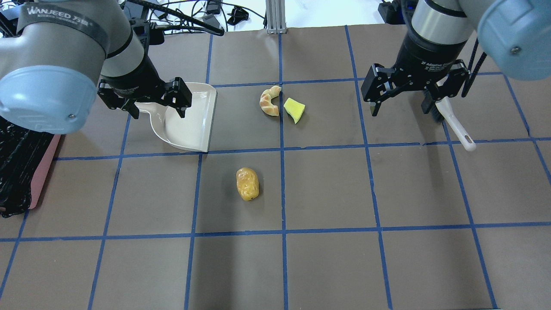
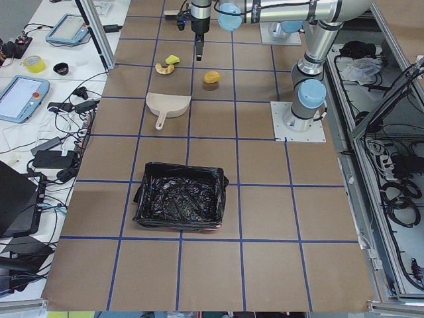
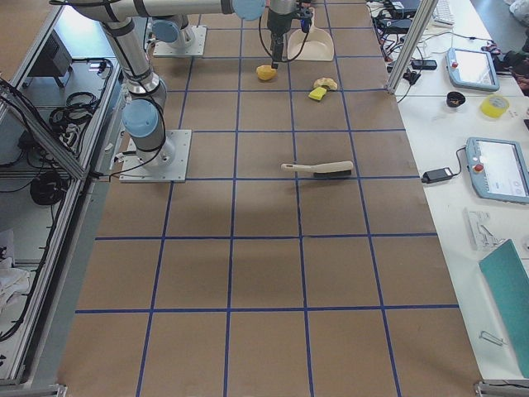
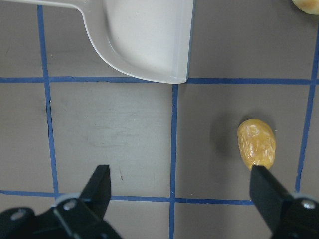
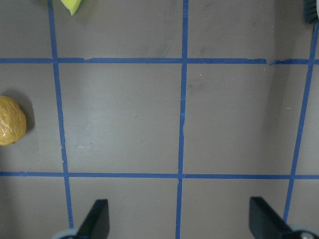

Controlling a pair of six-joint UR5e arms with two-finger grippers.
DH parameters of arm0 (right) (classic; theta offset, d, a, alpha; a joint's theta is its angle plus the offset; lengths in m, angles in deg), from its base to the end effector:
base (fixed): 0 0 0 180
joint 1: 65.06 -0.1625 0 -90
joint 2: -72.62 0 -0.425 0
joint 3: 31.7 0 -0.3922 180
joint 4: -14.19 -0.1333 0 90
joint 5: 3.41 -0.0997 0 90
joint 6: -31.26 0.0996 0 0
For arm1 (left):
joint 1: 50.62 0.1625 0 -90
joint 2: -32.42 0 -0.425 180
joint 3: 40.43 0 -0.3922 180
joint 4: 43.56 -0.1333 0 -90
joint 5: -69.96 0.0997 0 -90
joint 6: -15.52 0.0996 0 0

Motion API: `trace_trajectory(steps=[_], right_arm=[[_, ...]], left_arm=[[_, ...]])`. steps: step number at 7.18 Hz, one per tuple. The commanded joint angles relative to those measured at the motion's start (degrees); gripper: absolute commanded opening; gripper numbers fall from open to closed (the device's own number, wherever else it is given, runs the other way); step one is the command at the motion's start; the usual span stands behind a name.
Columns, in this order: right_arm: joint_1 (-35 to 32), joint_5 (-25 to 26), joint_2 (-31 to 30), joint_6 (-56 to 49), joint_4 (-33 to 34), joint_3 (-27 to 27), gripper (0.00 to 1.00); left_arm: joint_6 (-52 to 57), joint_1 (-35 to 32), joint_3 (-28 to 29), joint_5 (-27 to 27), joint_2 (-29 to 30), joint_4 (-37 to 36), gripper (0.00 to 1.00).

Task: Sweep and dump trash into bin
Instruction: 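Move the left gripper down to the white dustpan handle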

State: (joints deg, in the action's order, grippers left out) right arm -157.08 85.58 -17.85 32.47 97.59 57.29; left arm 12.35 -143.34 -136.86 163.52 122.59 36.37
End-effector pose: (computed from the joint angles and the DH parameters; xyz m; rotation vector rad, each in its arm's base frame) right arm 0.1519 -0.4739 0.4895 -0.0208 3.1233 0.1404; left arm -0.1505 -0.4898 0.4492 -0.0150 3.0811 -0.0981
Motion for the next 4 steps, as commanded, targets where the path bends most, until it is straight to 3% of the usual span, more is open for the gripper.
trace_trajectory(steps=[1, 4], right_arm=[[0.0, -0.49, 0.63, 0.36, 0.71, 0.13, 1.0], [0.09, 0.03, 0.38, 0.19, 0.1, 0.4, 1.0]], left_arm=[[0.27, 0.0, -0.08, -0.04, 0.44, -0.21, 1.0], [0.53, 0.96, 0.45, -0.05, 0.27, -1.09, 1.0]])
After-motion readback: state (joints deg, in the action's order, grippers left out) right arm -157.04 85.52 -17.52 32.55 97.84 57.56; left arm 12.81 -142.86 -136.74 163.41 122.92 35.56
